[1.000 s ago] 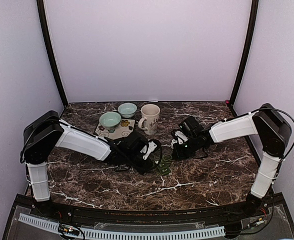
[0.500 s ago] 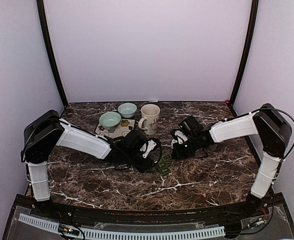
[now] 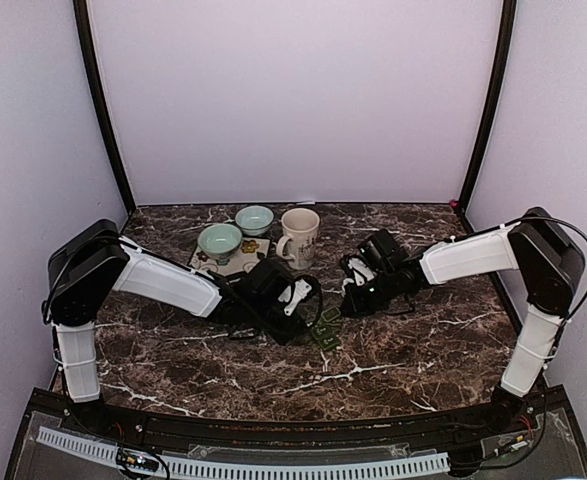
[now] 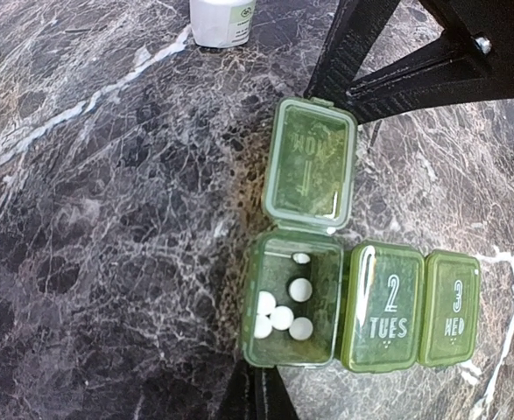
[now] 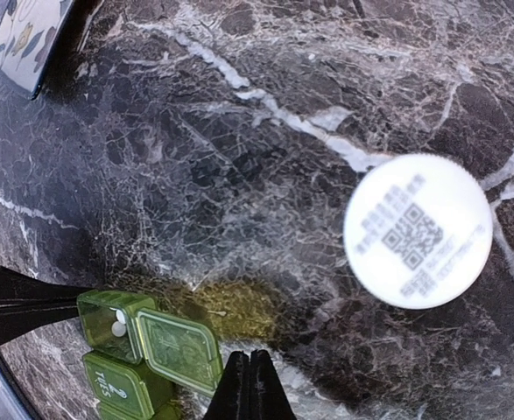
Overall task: Sort the pills into containers
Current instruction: Close the lid of the pill container on the pill container.
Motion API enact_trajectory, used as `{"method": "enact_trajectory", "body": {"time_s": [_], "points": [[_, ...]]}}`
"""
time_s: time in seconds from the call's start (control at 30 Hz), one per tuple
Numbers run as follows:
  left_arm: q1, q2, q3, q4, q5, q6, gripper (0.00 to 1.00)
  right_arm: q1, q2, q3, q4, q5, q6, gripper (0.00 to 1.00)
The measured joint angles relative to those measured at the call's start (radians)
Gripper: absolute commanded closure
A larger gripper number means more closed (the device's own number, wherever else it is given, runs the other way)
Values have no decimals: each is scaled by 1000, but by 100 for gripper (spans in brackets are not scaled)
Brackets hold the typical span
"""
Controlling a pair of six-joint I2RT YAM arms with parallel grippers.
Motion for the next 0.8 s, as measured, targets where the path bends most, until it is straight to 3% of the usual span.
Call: {"method": "enact_trajectory", "body": {"time_s": [0.8], "points": [[18, 16, 20, 2, 31, 0, 98, 0, -3, 5, 4, -25, -31, 100]]}}
